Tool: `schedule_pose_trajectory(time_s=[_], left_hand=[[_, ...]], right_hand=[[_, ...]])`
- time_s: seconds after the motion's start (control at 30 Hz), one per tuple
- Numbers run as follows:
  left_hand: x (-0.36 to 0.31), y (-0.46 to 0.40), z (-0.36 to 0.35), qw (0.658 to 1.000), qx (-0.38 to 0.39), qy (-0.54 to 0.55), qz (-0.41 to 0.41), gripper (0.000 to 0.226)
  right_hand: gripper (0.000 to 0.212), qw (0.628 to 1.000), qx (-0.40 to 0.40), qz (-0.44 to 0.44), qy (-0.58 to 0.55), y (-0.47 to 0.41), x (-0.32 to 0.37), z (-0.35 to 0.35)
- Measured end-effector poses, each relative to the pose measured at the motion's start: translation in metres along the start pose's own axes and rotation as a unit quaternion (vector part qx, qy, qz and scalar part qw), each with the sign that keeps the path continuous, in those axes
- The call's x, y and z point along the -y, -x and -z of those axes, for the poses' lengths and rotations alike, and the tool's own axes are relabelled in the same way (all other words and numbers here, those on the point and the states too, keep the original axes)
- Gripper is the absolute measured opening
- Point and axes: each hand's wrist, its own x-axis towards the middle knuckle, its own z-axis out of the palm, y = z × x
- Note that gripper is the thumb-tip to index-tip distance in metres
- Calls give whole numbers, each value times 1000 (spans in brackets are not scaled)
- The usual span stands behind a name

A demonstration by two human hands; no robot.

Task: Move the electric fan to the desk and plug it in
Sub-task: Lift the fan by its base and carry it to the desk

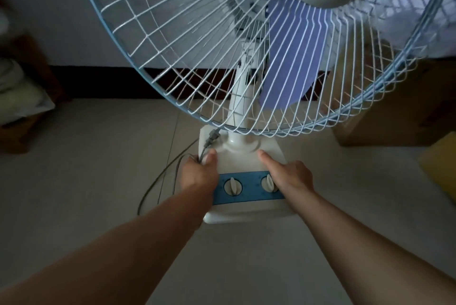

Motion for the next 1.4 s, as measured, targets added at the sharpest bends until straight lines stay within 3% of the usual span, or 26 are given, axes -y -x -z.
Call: schedule_pose_trajectory(time_s=[0.37,0.53,0.77,1.0,1.2,1.4], left_hand=[[-109,61,42,998,-18,1,-57,51],[-169,84,65,996,-29,17,-77,51],[-268,132,105,997,-27,43,-55,46],[-412,207,166,998,-20,58,-35,47],[-525,268,231,998,-32,53,-30,32],[-621,324,304,998,-52,33,-31,43]], right_hand=[[83,998,-17,49,-28,64,86,81],[92,996,-20,78,-48,93,139,118],[96,997,-17,73,-25,142,222,177],[89,997,-9,80,7,218,341,278],[92,996,-3,86,18,293,439,346],[91,994,17,106,19,371,526,399]])
